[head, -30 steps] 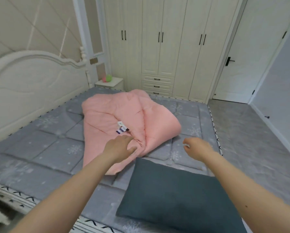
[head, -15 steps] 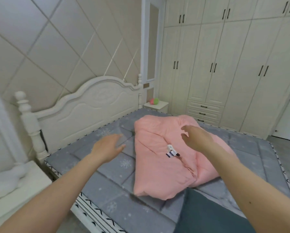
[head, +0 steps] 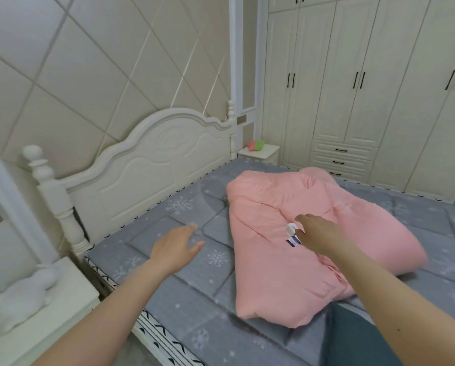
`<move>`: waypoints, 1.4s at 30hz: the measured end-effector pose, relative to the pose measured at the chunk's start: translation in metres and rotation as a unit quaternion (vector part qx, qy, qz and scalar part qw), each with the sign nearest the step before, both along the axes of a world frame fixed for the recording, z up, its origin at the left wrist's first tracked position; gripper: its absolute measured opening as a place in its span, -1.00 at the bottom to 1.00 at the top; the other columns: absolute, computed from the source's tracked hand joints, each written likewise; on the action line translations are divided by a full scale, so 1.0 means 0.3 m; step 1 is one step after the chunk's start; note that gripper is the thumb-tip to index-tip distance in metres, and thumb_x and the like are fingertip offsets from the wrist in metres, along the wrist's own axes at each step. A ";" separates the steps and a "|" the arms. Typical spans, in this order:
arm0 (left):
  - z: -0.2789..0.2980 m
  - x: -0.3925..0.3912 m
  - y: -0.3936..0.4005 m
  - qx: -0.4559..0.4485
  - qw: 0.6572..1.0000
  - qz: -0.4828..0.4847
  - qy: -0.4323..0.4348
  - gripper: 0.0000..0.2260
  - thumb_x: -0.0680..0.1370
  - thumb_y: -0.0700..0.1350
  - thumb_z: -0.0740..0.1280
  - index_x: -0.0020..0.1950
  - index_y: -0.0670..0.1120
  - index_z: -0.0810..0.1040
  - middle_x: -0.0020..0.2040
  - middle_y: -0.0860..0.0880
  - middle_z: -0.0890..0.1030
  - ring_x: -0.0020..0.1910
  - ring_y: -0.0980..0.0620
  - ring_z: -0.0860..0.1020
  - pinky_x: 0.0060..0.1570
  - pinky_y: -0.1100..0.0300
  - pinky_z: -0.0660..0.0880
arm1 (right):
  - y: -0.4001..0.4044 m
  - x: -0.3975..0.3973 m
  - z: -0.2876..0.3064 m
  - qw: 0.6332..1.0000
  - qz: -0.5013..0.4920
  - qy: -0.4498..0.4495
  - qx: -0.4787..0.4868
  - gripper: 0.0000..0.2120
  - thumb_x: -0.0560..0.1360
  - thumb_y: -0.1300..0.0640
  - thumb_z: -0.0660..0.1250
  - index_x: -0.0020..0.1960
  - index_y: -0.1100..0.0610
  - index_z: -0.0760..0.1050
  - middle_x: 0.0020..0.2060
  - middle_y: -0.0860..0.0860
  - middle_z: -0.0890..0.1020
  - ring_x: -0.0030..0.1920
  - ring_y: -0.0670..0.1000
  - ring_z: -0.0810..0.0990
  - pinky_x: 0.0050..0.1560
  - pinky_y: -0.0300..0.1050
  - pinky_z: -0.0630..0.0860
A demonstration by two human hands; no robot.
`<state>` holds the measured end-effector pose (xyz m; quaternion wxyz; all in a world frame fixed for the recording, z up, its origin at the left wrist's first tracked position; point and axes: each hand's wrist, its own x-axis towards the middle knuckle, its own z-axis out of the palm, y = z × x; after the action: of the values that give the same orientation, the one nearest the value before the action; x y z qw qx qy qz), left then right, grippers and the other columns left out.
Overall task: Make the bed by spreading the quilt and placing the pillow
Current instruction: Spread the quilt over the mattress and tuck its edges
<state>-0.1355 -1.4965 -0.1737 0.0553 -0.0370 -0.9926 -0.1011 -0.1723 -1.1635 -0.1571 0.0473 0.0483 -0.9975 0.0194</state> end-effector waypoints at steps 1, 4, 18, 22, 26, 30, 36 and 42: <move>-0.019 -0.051 -0.001 0.001 1.000 -0.004 -0.008 -0.51 0.57 0.17 0.14 0.46 0.03 0.25 0.45 0.05 0.32 0.42 0.04 0.29 0.28 0.10 0.32 | 0.000 -0.052 -0.022 1.000 -0.003 0.001 -0.003 -0.64 0.55 0.05 0.10 0.33 0.06 0.35 0.22 0.04 0.49 0.22 0.10 0.47 0.09 -0.04 0.44; -0.060 -0.177 0.005 -0.004 0.999 -0.019 -0.031 -0.50 0.56 0.17 0.16 0.46 0.02 0.25 0.45 0.05 0.32 0.42 0.04 0.29 0.29 0.11 0.32 | 0.012 -0.164 -0.080 1.000 -0.016 -0.014 -0.007 -0.65 0.55 0.04 0.11 0.30 0.07 0.36 0.20 0.05 0.49 0.20 0.11 0.48 0.07 -0.04 0.44; -0.121 -0.803 0.064 -0.011 0.995 -0.087 -0.040 -0.50 0.56 0.18 0.16 0.47 0.05 0.23 0.44 0.03 0.33 0.41 0.04 0.29 0.30 0.14 0.27 | 0.042 -0.631 -0.241 0.993 -0.103 -0.060 -0.006 -0.65 0.55 0.07 0.08 0.33 0.03 0.33 0.24 -0.01 0.47 0.22 0.06 0.47 0.05 -0.10 0.42; -0.203 -0.983 0.089 -0.015 0.990 -0.120 -0.068 -0.41 0.51 0.29 0.05 0.47 0.03 0.22 0.46 0.02 0.31 0.41 0.03 0.28 0.30 0.12 0.26 | 0.051 -0.740 -0.265 0.989 -0.126 -0.075 0.002 -0.59 0.55 0.04 0.09 0.39 0.02 0.22 0.23 0.00 0.47 0.21 0.07 0.49 0.05 -0.08 0.42; -0.305 -1.214 0.098 0.005 0.980 -0.172 -0.100 -0.45 0.54 0.22 0.11 0.47 0.02 0.22 0.46 0.02 0.30 0.42 0.03 0.26 0.31 0.10 0.28 | 0.049 -0.846 -0.314 0.981 -0.170 -0.088 0.015 -0.54 0.56 0.02 0.08 0.45 0.00 0.16 0.27 0.00 0.45 0.24 0.07 0.47 0.09 -0.07 0.45; -0.409 -1.413 0.104 0.018 0.969 -0.214 -0.121 -0.36 0.46 0.30 -0.01 0.48 0.04 0.21 0.46 0.02 0.29 0.41 0.02 0.28 0.30 0.08 0.30 | 0.024 -0.958 -0.387 0.968 -0.221 -0.116 0.035 -0.58 0.56 0.02 0.08 0.41 0.02 0.20 0.25 -0.01 0.45 0.23 0.06 0.46 0.04 -0.08 0.43; -0.652 -1.602 0.157 -0.011 0.957 -0.260 -0.130 -0.09 0.20 0.37 -0.32 0.50 0.10 0.13 0.51 0.09 0.18 0.45 0.08 0.20 0.33 0.12 0.25 | -0.031 -1.033 -0.634 0.958 -0.233 -0.166 -0.003 -0.56 0.56 -0.01 0.09 0.42 -0.01 0.18 0.26 -0.04 0.42 0.23 0.03 0.45 -0.01 -0.08 0.42; -0.899 -1.670 0.292 -0.053 0.921 -0.345 -0.174 -0.41 0.33 0.32 0.17 0.24 0.04 0.51 0.23 0.07 0.54 0.11 0.07 0.59 -0.09 0.11 0.57 | 0.068 -1.010 -0.848 0.940 -0.262 -0.219 -0.016 -0.50 0.59 -0.02 0.04 0.50 0.02 0.04 0.30 -0.01 0.37 0.27 0.05 0.41 0.09 -0.05 0.41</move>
<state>-0.6365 -1.4089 -0.4434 -0.1586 -0.3619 -0.9162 -0.0664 -0.4752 -1.1430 -0.4115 -0.1685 -0.2204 -0.9602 0.0321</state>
